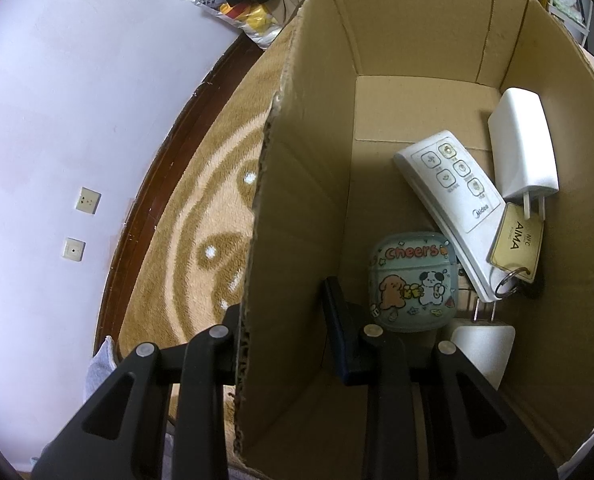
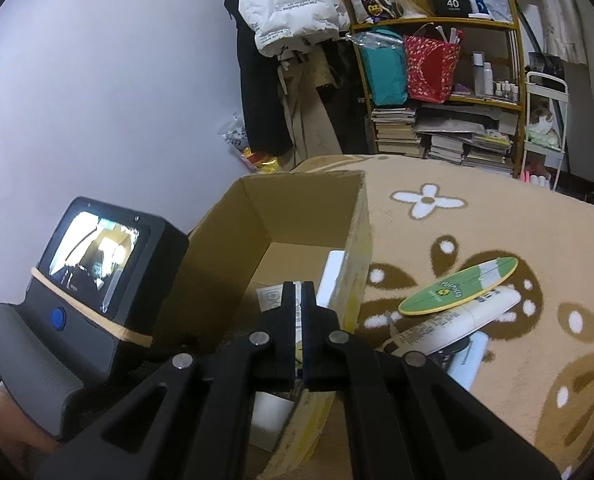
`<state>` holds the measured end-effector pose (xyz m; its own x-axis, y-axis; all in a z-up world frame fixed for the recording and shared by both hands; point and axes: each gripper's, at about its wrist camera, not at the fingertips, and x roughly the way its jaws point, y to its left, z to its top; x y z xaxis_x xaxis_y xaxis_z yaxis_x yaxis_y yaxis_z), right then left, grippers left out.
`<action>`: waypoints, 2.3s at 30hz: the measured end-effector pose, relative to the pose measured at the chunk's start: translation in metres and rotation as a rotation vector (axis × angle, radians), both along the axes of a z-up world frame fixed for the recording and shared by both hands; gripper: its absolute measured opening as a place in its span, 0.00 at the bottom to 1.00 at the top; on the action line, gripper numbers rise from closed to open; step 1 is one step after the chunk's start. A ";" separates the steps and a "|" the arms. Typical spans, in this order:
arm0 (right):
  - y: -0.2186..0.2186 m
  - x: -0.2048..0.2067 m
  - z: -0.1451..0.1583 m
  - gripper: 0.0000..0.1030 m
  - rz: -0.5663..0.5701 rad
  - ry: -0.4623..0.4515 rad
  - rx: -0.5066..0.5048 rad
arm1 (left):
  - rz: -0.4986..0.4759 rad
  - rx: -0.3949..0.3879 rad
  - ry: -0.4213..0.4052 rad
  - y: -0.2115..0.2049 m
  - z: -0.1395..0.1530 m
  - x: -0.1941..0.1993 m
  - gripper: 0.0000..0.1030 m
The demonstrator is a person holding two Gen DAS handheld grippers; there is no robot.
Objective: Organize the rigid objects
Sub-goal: 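Move the right gripper back to the light blue cylindrical device, then grasp the light blue cylindrical device with the right gripper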
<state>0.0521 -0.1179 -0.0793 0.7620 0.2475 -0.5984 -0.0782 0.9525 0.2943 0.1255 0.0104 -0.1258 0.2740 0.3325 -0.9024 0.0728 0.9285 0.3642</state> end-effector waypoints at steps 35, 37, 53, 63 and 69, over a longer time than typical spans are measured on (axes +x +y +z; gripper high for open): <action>-0.103 -0.006 -0.071 0.88 -0.317 0.288 0.041 | -0.003 0.026 0.007 -0.006 -0.003 -0.001 0.29; -0.104 -0.007 -0.078 0.88 -0.327 0.309 0.056 | -0.004 0.028 0.006 -0.006 -0.003 -0.001 0.29; -0.099 -0.004 -0.097 0.45 -0.288 0.382 0.059 | -0.004 0.027 0.005 -0.005 -0.003 -0.002 0.29; -0.104 -0.006 -0.096 0.44 -0.339 0.363 0.042 | -0.003 0.026 0.012 -0.007 -0.005 -0.002 0.29; -0.100 -0.004 -0.097 0.42 -0.339 0.365 0.008 | -0.005 0.027 0.014 -0.007 -0.006 -0.002 0.29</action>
